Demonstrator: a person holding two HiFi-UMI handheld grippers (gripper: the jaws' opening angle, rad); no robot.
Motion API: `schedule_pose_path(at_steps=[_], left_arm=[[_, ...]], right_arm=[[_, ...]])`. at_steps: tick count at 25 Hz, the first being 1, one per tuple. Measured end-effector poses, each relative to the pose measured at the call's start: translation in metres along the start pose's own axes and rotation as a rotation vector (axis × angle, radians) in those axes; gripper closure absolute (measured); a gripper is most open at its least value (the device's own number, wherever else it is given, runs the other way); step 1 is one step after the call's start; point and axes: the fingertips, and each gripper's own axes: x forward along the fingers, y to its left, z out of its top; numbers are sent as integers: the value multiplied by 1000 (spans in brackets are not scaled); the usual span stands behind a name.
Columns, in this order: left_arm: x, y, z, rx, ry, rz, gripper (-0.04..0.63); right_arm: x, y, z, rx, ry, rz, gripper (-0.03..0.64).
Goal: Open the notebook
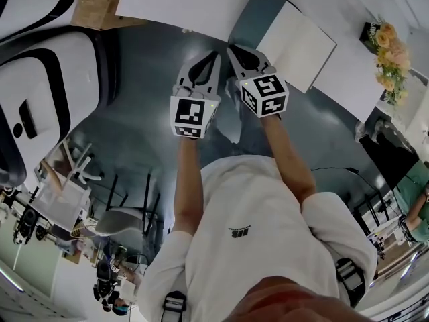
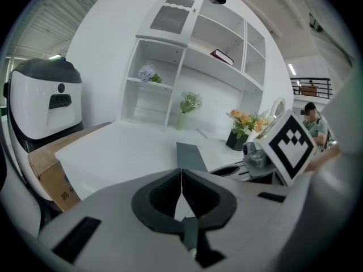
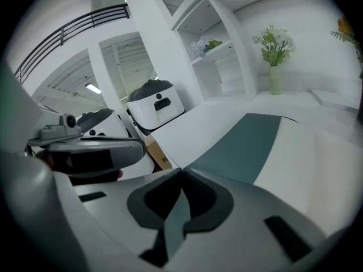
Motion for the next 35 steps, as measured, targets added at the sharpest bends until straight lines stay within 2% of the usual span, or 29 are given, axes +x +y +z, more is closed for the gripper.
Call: schedule_pose_path(at_steps=[13, 16, 19, 30, 35], left_arm=[[-6, 7, -4, -12, -8, 14, 595], [-10, 6, -1, -9, -11, 13, 595], [-13, 5, 3, 1, -14, 7, 595], [-26, -11, 20, 46, -38, -47, 595], [-33, -23, 30, 68, -52, -82, 595]], right_arm=[[8, 2, -6, -30, 27, -6, 607], [7, 6, -4, -25, 18, 7, 569], [2, 8, 2, -24, -3, 5, 566], [-44, 12, 27, -35, -104, -74, 571], [-75, 16, 38, -76, -135, -123, 578]])
